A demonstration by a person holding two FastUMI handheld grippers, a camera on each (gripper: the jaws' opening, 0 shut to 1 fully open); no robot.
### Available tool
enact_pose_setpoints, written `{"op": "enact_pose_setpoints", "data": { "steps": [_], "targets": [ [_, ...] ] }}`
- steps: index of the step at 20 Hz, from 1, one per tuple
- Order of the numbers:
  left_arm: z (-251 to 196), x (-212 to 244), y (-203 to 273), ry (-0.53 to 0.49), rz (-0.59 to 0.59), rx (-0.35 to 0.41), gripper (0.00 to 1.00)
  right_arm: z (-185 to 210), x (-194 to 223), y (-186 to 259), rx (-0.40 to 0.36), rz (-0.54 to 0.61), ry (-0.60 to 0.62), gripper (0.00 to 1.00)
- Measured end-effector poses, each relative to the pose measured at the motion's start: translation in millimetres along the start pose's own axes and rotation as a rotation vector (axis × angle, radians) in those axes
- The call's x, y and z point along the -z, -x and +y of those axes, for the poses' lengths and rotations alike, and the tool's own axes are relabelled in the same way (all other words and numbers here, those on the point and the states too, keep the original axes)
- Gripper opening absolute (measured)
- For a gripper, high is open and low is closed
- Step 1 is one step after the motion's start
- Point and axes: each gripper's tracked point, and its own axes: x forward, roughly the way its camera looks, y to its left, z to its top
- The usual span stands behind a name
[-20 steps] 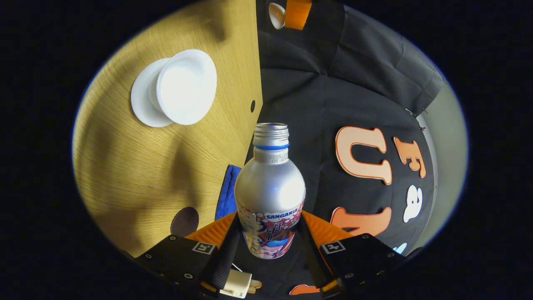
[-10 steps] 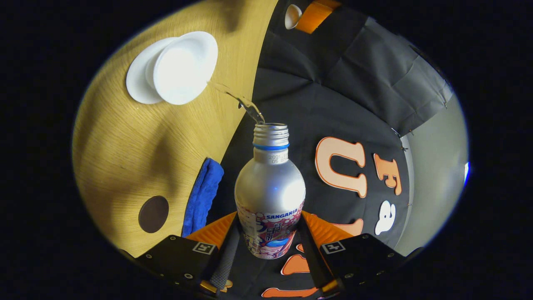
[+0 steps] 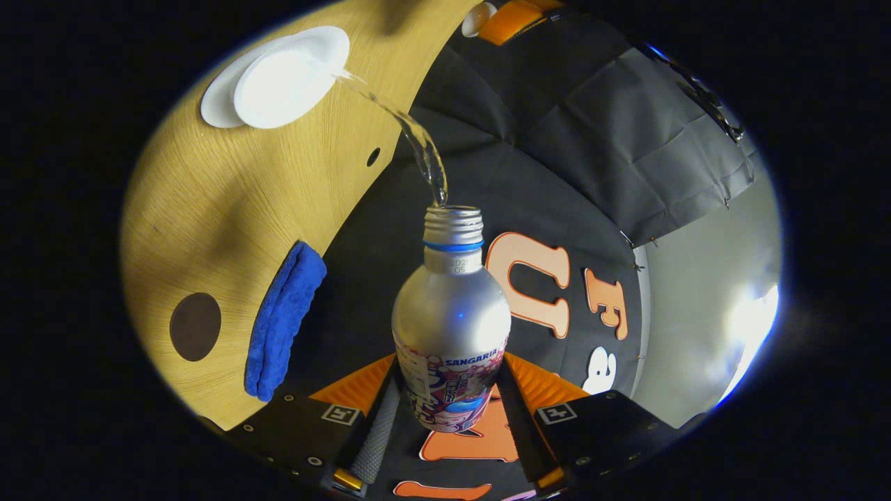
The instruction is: Open the teacup lid with one hand, grasp the water bottle and pour water into the teacup with the other hand; after pouring, place the water bottle on the coaster and then close the teacup lid.
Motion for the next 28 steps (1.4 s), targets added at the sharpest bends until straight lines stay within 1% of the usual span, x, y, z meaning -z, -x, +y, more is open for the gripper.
{"op": "enact_pose_setpoints", "data": {
  "steps": [3, 6, 13, 16, 18, 21, 23, 24, 25, 26, 28],
  "targets": [
    [-0.9, 1.1, 1.8, 0.001, 0.000, 0.003, 0.36, 0.4, 0.6, -1.0, 0.046, 0.010, 0.024, 0.77],
    [-7.0, 3.8, 1.0, 0.022, 0.008, 0.027, 0.36, -2.0, 2.9, -2.4, 0.088, 0.025, 0.043, 0.77],
    [-5.4, 3.1, 2.8, 0.019, 0.010, 0.015, 0.36, -5.0, 0.7, -1.7, 0.159, 0.016, 0.076, 0.77],
    [-6.9, 5.1, 3.2, 0.018, 0.011, 0.020, 0.36, -2.1, -5.7, 2.6, 0.168, -0.001, 0.090, 0.77],
    [-8.7, 5.2, 4.9, 0.020, 0.010, 0.025, 0.36, 1.6, -24.2, 5.8, 0.171, -0.031, 0.116, 0.77],
    [-11.7, 6.1, 5.1, 0.020, 0.008, 0.029, 0.36, 20.7, -39.2, 1.8, 0.144, -0.062, 0.117, 0.77],
    [-11.1, 5.7, 6.2, 0.012, 0.002, 0.028, 0.36, 25.4, -44.7, 3.0, 0.138, -0.070, 0.116, 0.77],
    [-11.5, 4.8, 6.7, 0.008, 0.000, 0.027, 0.33, 27.6, -49.0, 2.7, 0.136, -0.076, 0.117, 0.77],
    [-12.8, 5.8, 6.0, 0.004, -0.002, 0.030, 0.36, 29.2, -52.8, 3.8, 0.133, -0.082, 0.116, 0.74],
    [-13.1, 4.5, 6.5, 0.003, -0.005, 0.031, 0.36, 32.4, -56.1, 3.8, 0.129, -0.088, 0.116, 0.77],
    [-15.0, 0.1, 6.7, 0.008, -0.024, 0.038, 0.36, 38.5, -60.9, 6.0, 0.119, -0.098, 0.116, 0.77]
  ]
}}
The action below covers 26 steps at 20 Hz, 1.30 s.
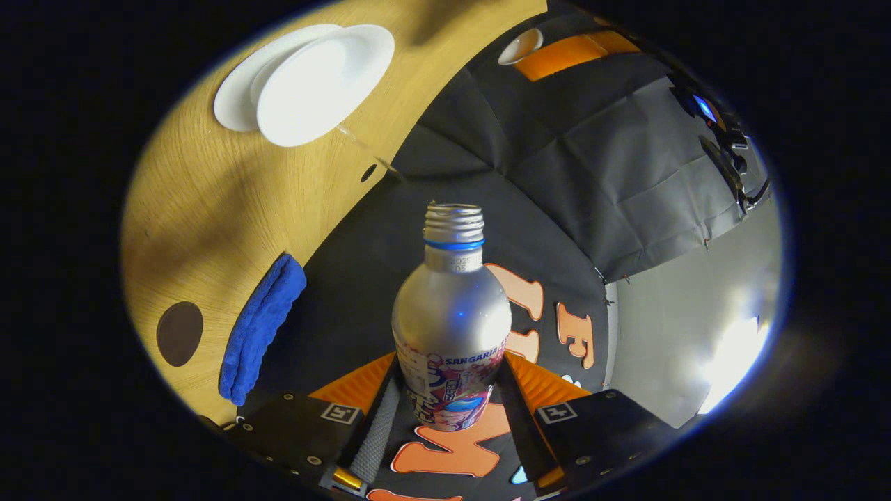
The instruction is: Open the teacup lid with one hand, grasp the water bottle and pour water into the teacup with the other hand; after pouring, place the water bottle on the coaster and then close the teacup lid.
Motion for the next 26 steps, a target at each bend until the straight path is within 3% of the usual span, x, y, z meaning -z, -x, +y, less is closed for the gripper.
{"op": "enact_pose_setpoints", "data": {
  "steps": [9, 12, 14, 19, 20, 26],
  "targets": [
    [-9.4, -4.0, 1.2, -0.007, -0.017, 0.015, 0.35, 24.6, -14.5, 16.4, -0.059, -0.014, -0.073, 0.77],
    [-10.8, -8.9, 3.4, -0.005, -0.033, 0.021, 0.35, 38.9, -12.2, 17.6, -0.126, 0.026, -0.213, 0.77],
    [-14.5, -14.0, 6.4, -0.004, -0.047, 0.028, 0.39, 40.6, -9.1, 18.5, -0.131, 0.056, -0.271, 0.78],
    [-31.3, -29.8, 1.5, -0.005, -0.074, 0.054, 0.32, 47.5, 20.5, 27.0, -0.177, 0.150, -0.466, 0.77],
    [-34.5, -33.4, 1.6, -0.003, -0.081, 0.061, 0.36, 46.2, 26.9, 29.3, -0.177, 0.173, -0.514, 0.78],
    [-59.0, -51.7, -1.2, 0.001, -0.125, 0.107, 0.36, 47.4, 81.2, 46.7, -0.167, 0.341, -0.809, 0.77]
  ]
}}
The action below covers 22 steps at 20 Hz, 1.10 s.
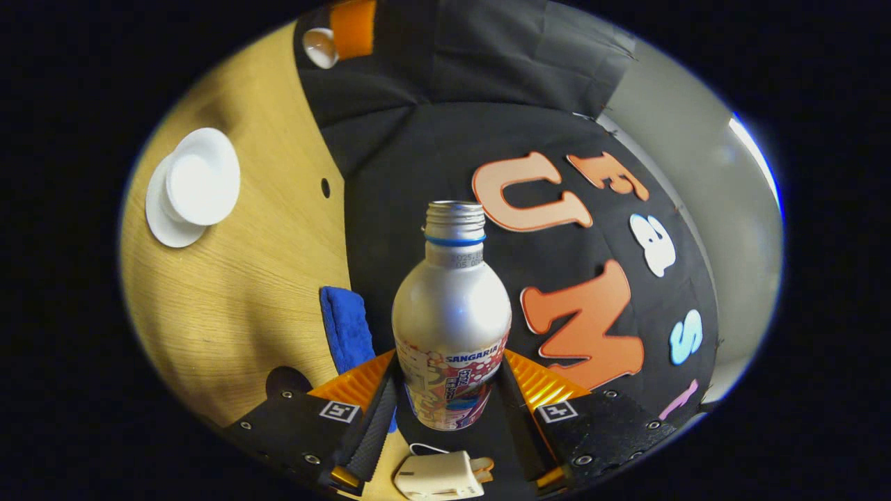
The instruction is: Open the teacup lid with one hand, grasp the water bottle and pour water into the teacup with the other hand; after pouring, place the water bottle on the coaster and then close the teacup lid.
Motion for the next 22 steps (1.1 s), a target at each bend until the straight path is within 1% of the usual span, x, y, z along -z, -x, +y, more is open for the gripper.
{"op": "enact_pose_setpoints", "data": {
  "steps": [3, 5, 7, 9, 13, 17, 20, 22],
  "targets": [
    [-13.5, -5.5, -3.7, 0.003, -0.007, 0.025, 0.36, -16.5, 19.5, 0.5, 0.017, 0.045, -0.113, 0.78],
    [-20.8, -7.6, -6.5, 0.003, -0.010, 0.038, 0.36, -19.8, 30.7, -1.8, 0.012, 0.076, -0.196, 0.78],
    [-27.3, -9.4, -8.6, 0.010, -0.018, 0.048, 0.36, -21.0, 40.3, -4.5, -0.004, 0.099, -0.316, 0.78],
    [-35.5, -9.0, -9.4, 0.021, -0.015, 0.066, 0.36, -11.8, 44.2, -7.2, -0.042, 0.113, -0.458, 0.78],
    [-46.7, -7.7, -9.9, 0.022, -0.011, 0.080, 0.35, 9.2, 53.9, -10.3, -0.127, 0.163, -0.695, 0.78],
    [-47.4, -4.2, -8.5, 0.021, -0.005, 0.075, 0.36, 40.1, 62.0, -17.6, -0.226, 0.200, -0.980, 0.78],
    [-49.0, 1.4, -7.5, 0.020, 0.006, 0.074, 0.36, 53.5, 64.2, -21.3, -0.277, 0.250, -1.110, 0.78],
    [-51.8, 3.3, -6.9, 0.027, 0.014, 0.081, 0.36, 71.6, 70.3, -23.2, -0.319, 0.282, -1.172, 0.78]
  ]
}}
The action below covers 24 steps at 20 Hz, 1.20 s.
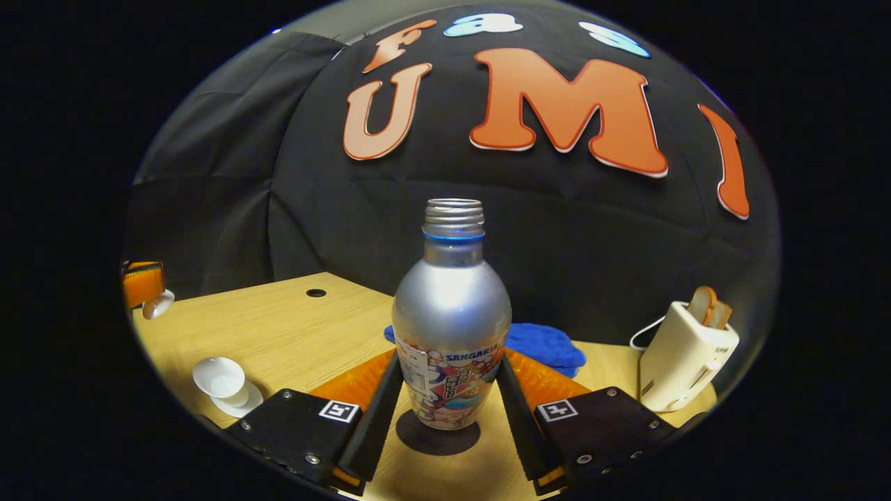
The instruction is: Open the teacup lid with one hand, grasp the water bottle and pour water into the teacup with the other hand; after pouring, place the water bottle on the coaster and then close the teacup lid.
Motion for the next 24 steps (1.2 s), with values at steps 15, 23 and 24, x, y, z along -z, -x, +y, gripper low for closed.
{"op": "enact_pose_setpoints", "data": {
  "steps": [15, 23, 24],
  "targets": [
    [-18.3, 26.6, -8.7, 0.019, 0.056, 0.030, 0.36, 2.1, 53.4, -3.4, -0.019, 0.144, -0.048, 0.81],
    [-30.0, 50.8, -23.0, 0.016, 0.099, 0.046, 0.36, -2.8, 44.3, 21.3, -0.003, 0.132, -0.034, 0.98],
    [-32.3, 53.2, -23.1, 0.013, 0.103, 0.051, 0.33, -3.3, 40.0, 30.1, -0.004, 0.123, -0.051, 0.98]
  ]
}}
